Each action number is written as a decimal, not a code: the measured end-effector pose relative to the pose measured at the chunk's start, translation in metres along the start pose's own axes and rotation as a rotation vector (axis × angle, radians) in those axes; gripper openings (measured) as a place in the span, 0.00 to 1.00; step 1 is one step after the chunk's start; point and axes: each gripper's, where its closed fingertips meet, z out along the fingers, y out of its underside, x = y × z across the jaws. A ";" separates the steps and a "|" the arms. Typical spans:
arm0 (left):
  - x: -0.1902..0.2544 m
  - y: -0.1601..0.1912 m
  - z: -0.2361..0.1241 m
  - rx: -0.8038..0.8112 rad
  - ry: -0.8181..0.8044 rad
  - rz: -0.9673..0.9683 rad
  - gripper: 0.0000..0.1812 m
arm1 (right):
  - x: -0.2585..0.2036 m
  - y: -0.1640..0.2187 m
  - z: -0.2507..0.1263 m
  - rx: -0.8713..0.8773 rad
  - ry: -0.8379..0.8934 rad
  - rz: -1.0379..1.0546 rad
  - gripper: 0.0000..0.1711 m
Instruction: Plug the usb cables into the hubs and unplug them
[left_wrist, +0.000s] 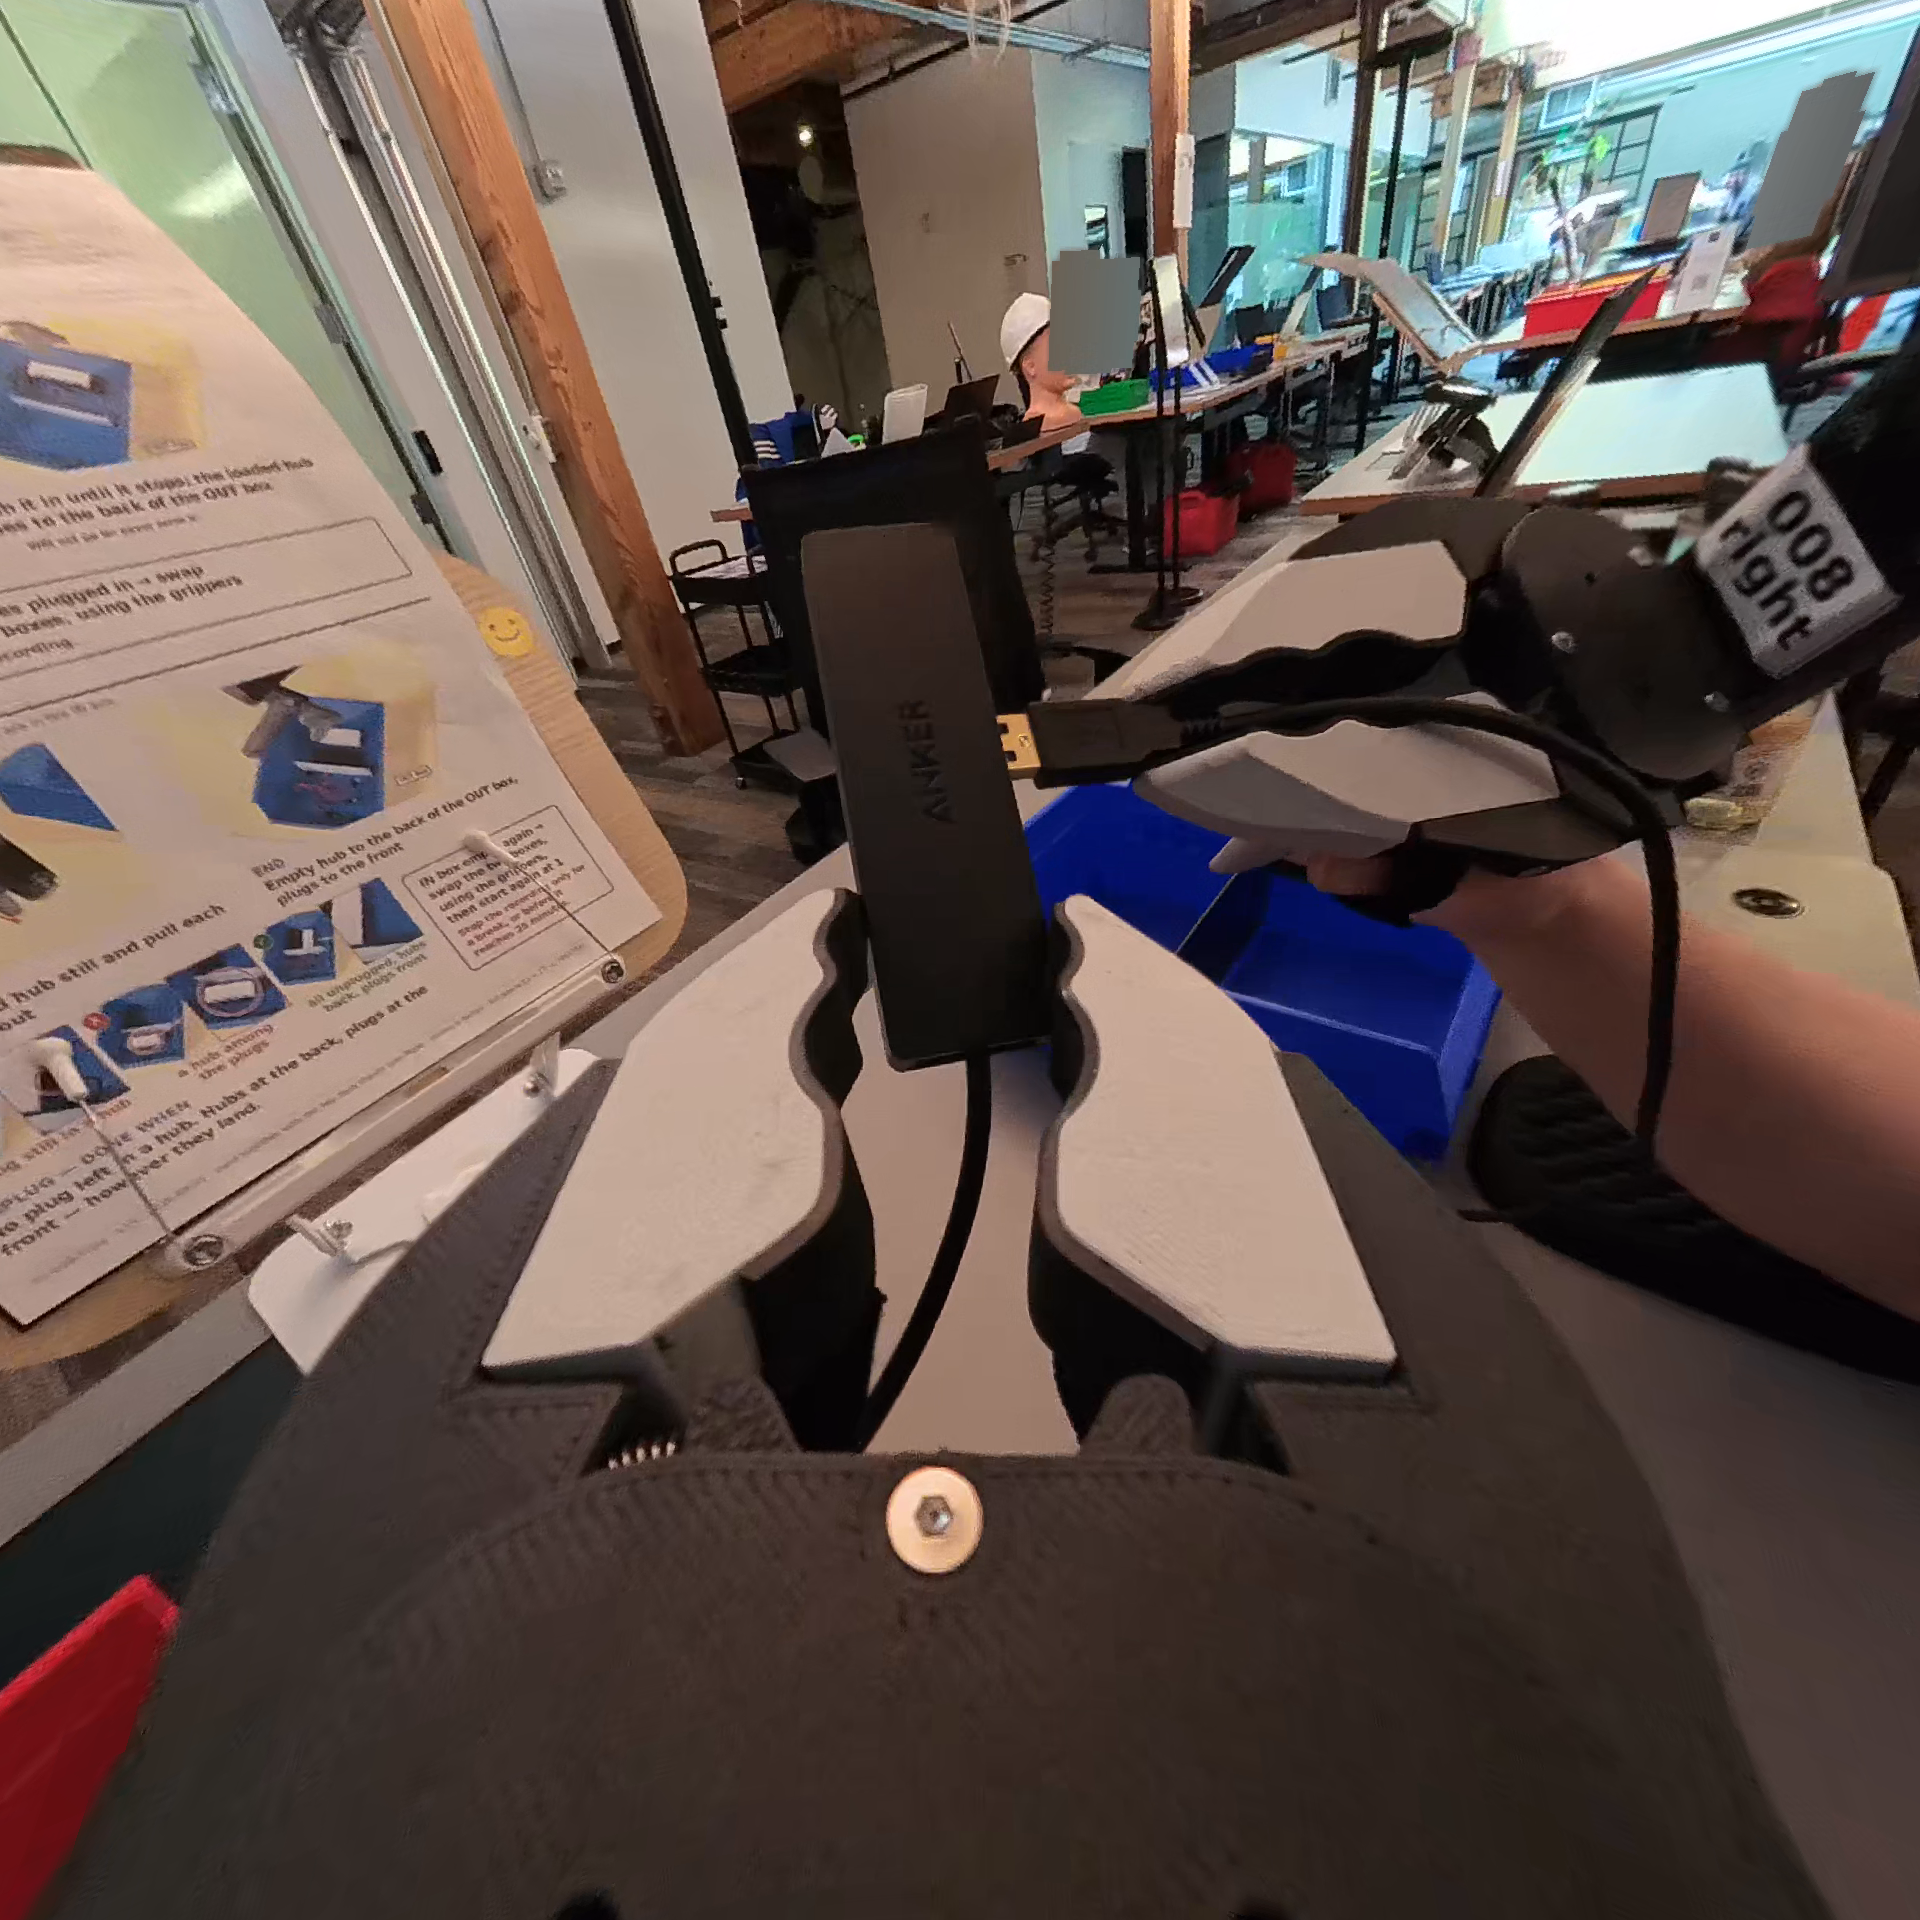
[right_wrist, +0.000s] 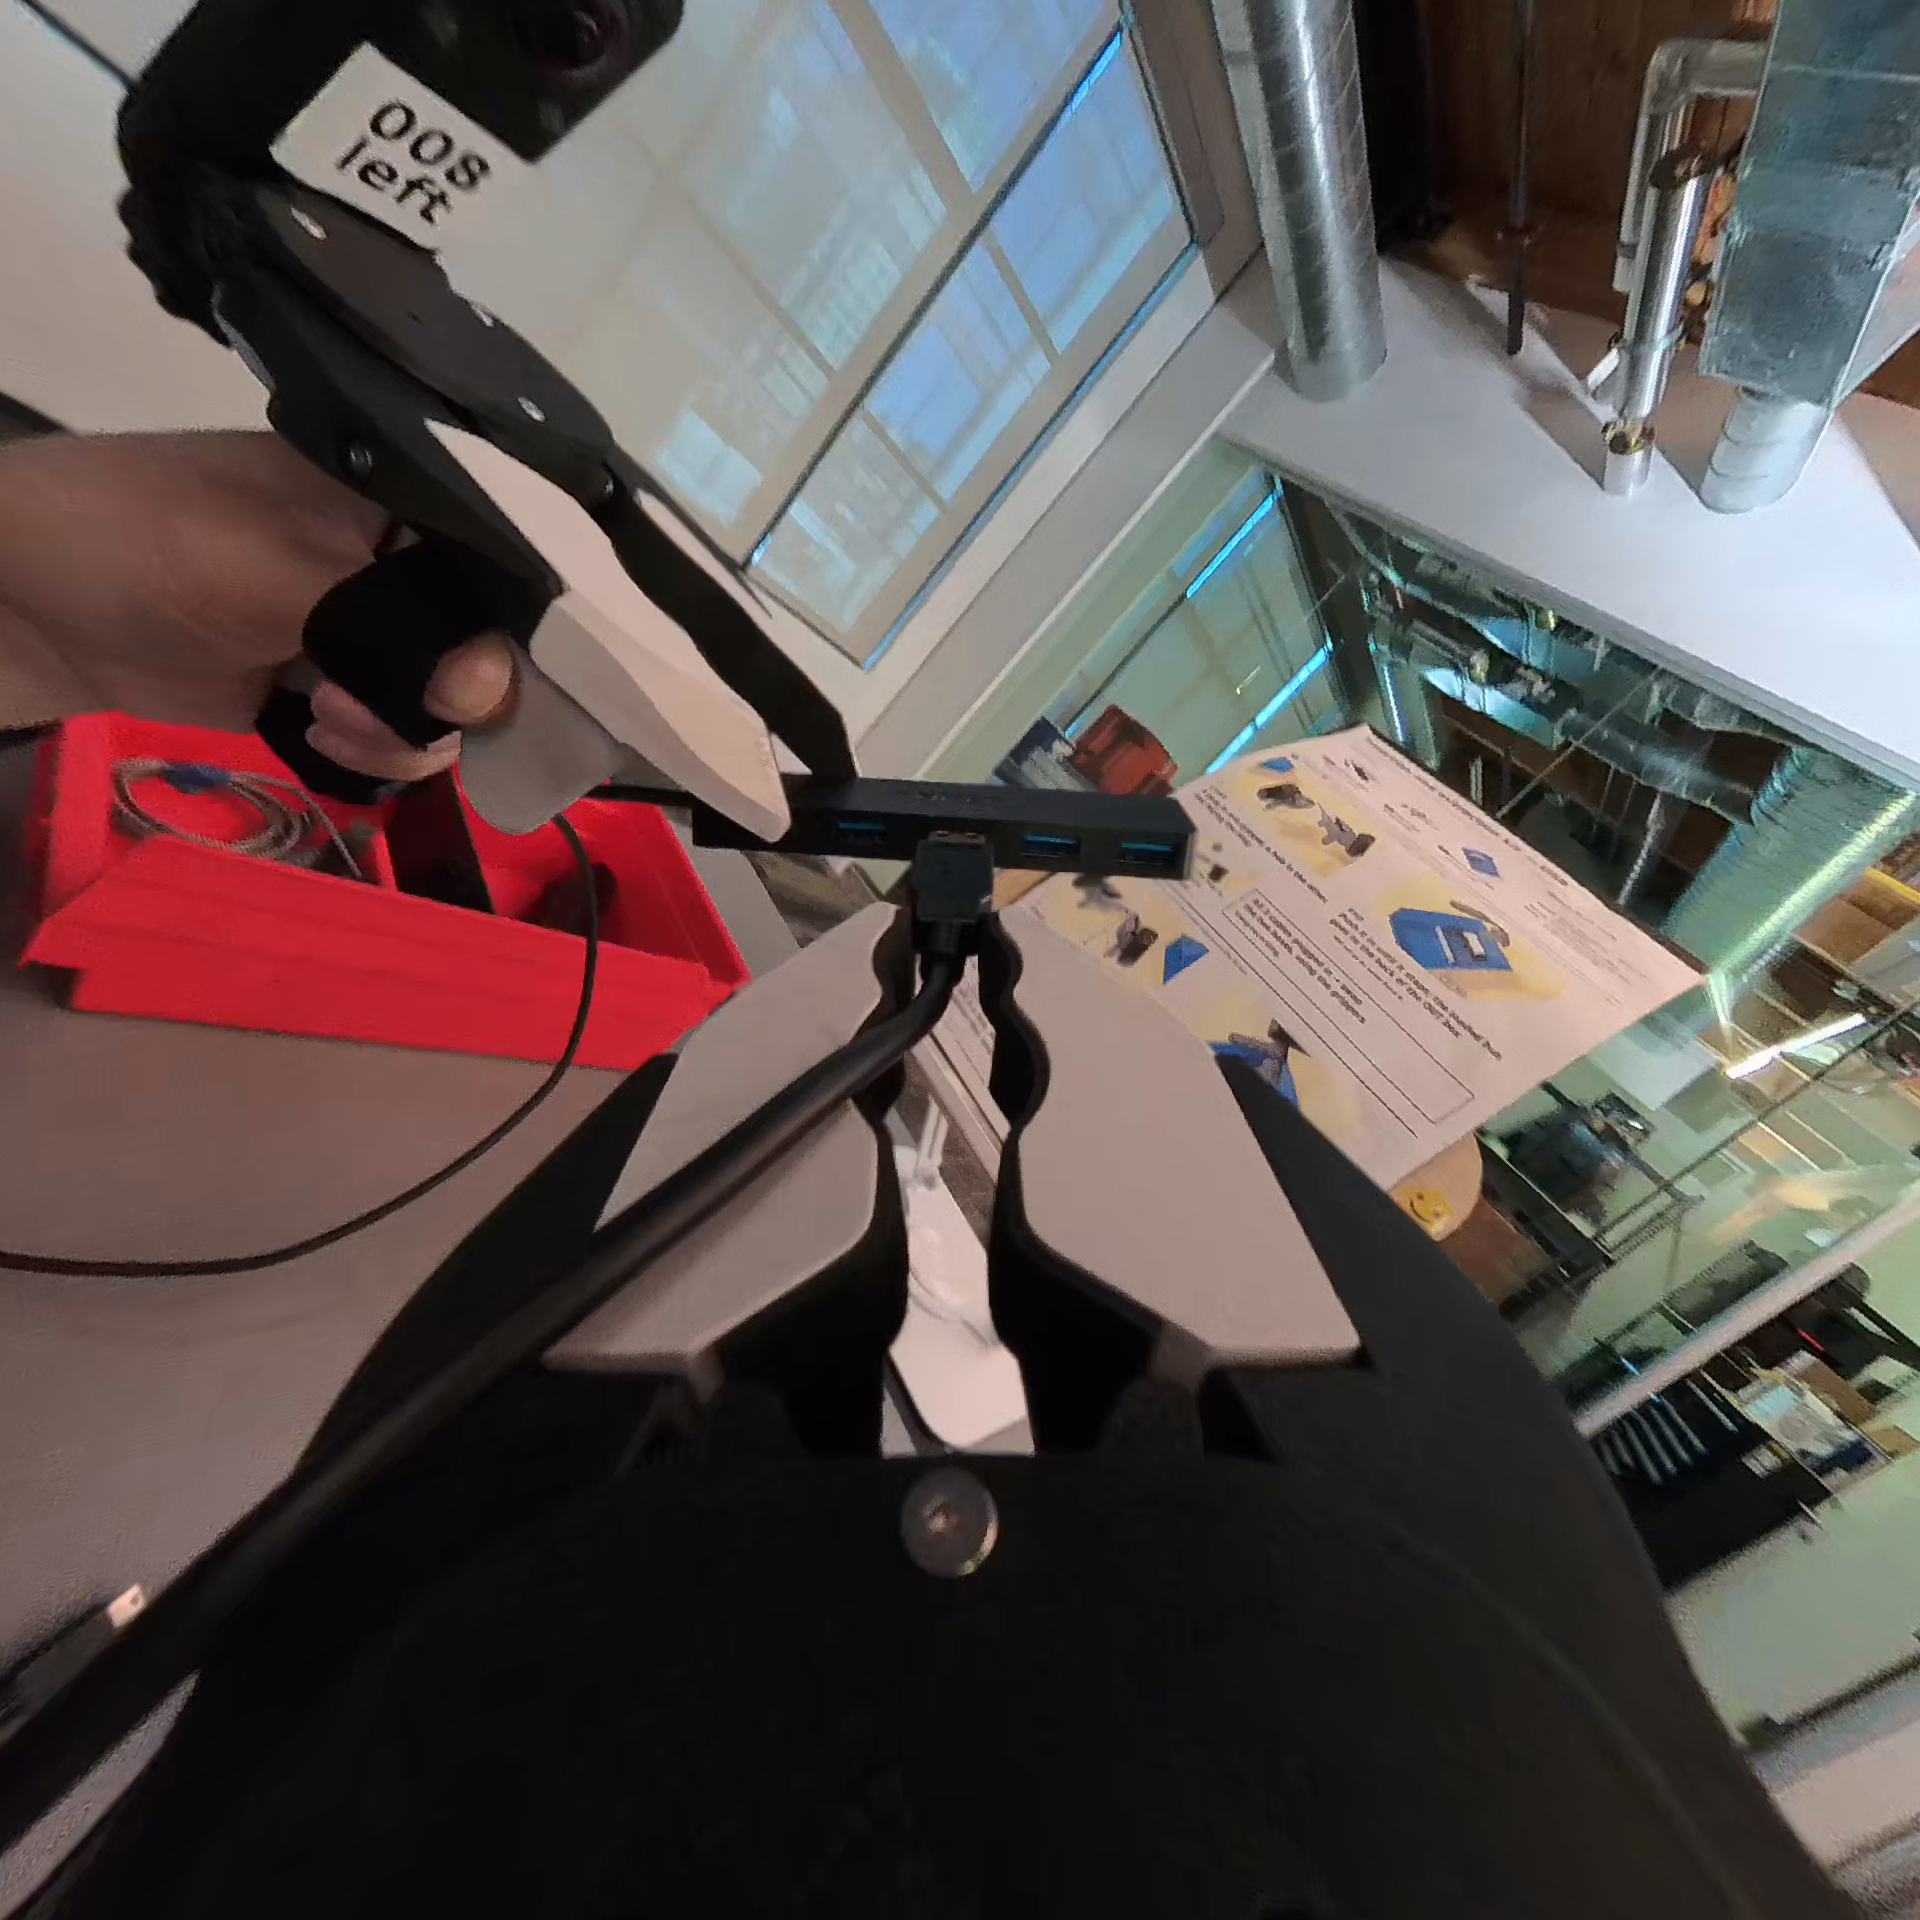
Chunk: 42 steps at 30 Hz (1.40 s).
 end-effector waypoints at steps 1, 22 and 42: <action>0.001 -0.002 0.000 0.010 0.002 -0.001 0.18 | 0.001 -0.001 -0.001 0.018 -0.001 0.013 0.07; 0.008 -0.016 0.003 0.112 -0.064 0.101 0.18 | 0.006 -0.019 -0.009 0.069 0.134 -0.172 0.07; -0.008 0.007 0.015 0.029 -0.185 0.271 0.22 | -0.023 -0.017 0.005 0.046 0.072 -0.280 0.07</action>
